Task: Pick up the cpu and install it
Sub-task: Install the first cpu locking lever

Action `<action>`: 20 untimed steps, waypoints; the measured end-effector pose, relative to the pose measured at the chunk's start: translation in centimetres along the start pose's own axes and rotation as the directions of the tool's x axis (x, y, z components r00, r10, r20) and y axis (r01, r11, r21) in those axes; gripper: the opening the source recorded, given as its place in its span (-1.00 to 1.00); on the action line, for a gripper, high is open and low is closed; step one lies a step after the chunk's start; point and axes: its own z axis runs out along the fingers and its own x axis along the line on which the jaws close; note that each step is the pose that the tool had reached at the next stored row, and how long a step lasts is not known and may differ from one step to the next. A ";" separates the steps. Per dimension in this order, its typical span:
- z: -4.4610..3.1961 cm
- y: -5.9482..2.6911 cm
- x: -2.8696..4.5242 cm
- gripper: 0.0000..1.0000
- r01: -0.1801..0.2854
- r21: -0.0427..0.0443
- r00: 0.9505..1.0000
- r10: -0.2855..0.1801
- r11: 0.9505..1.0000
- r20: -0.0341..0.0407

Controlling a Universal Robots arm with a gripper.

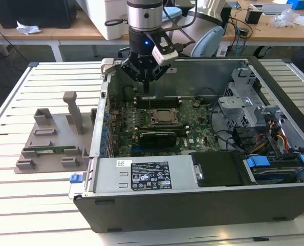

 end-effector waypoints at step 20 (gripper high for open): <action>1.97 1.86 0.51 -0.79 0.000 0.000 1.000 0.000 1.000 0.000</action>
